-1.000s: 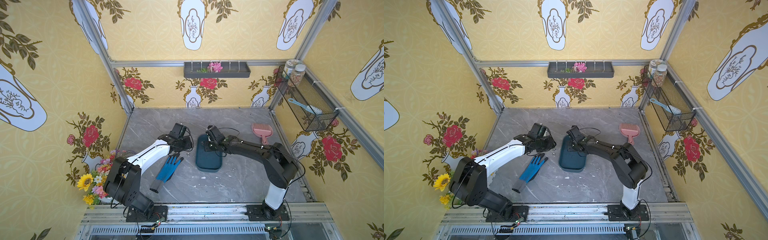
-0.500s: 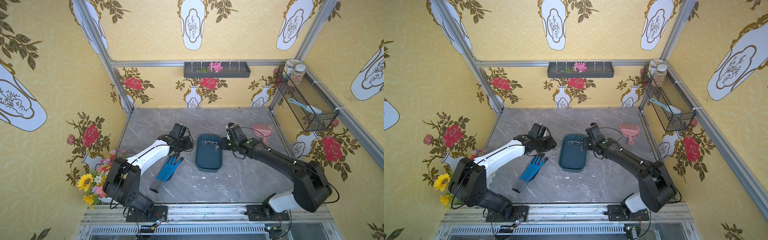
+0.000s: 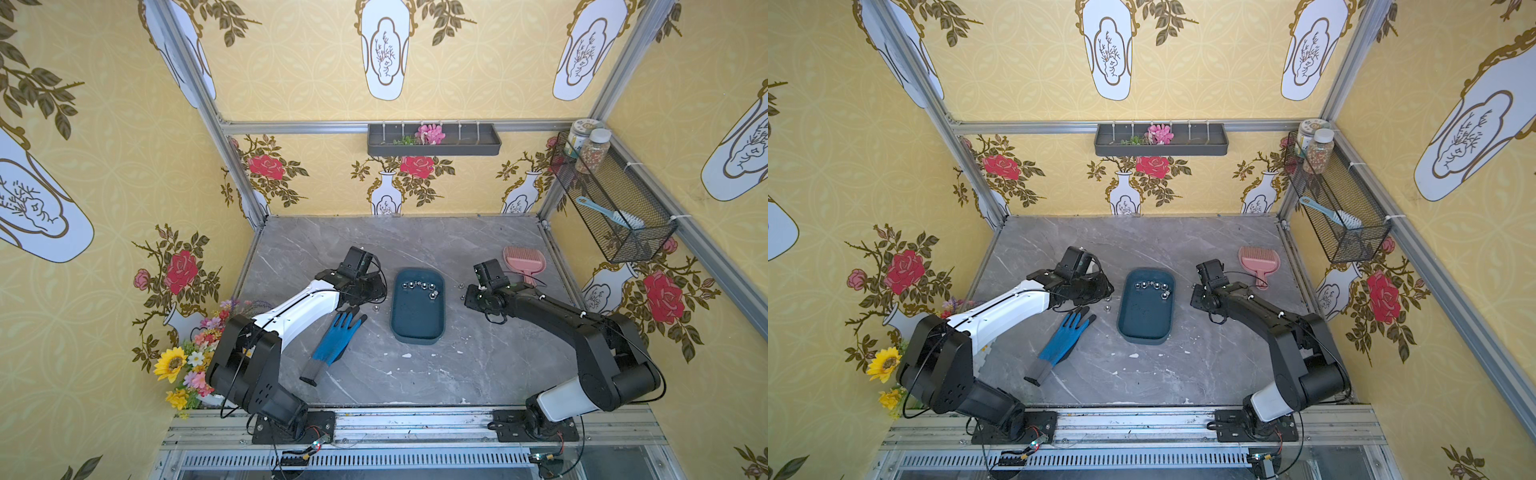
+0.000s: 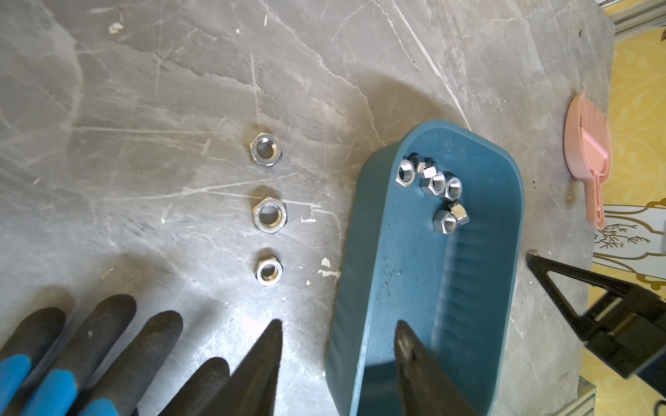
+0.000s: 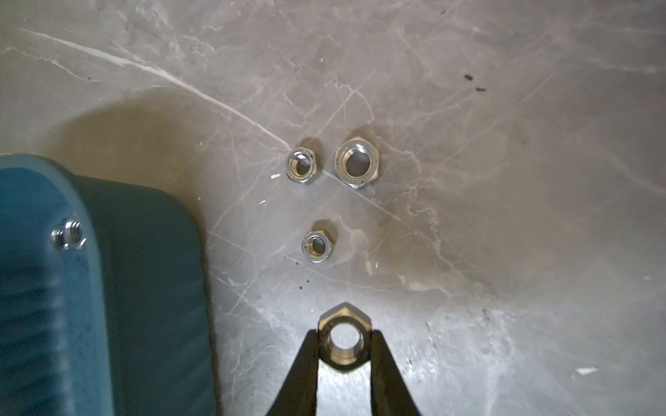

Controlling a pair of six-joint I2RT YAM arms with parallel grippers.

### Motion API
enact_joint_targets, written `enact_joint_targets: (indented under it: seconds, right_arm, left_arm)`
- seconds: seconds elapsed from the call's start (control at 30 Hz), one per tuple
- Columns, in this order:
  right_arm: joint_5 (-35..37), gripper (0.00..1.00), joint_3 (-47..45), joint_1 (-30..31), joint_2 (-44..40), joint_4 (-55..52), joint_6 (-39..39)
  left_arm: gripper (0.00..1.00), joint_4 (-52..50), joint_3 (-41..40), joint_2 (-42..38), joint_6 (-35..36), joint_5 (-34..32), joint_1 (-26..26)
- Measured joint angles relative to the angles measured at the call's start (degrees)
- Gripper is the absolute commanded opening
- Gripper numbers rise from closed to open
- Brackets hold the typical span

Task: Take out the wing nut from the storage box
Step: Place the nut at the center of the board.

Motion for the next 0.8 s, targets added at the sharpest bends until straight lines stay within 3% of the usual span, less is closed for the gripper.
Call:
enact_joint_targets:
  seconds: [0.53, 0.8]
  right_arm:
    - [0.72, 0.24, 1.09, -2.12, 7.85, 5.86, 0.22]
    - [1.11, 0.36, 1.01, -2.12, 7.74, 6.67, 0.83]
  left_arm:
    - [0.52, 0.04, -0.17, 0.02, 0.02, 0.00, 0.00]
    - [0.52, 0.07, -0.22, 0.20, 0.02, 0.04, -0.02]
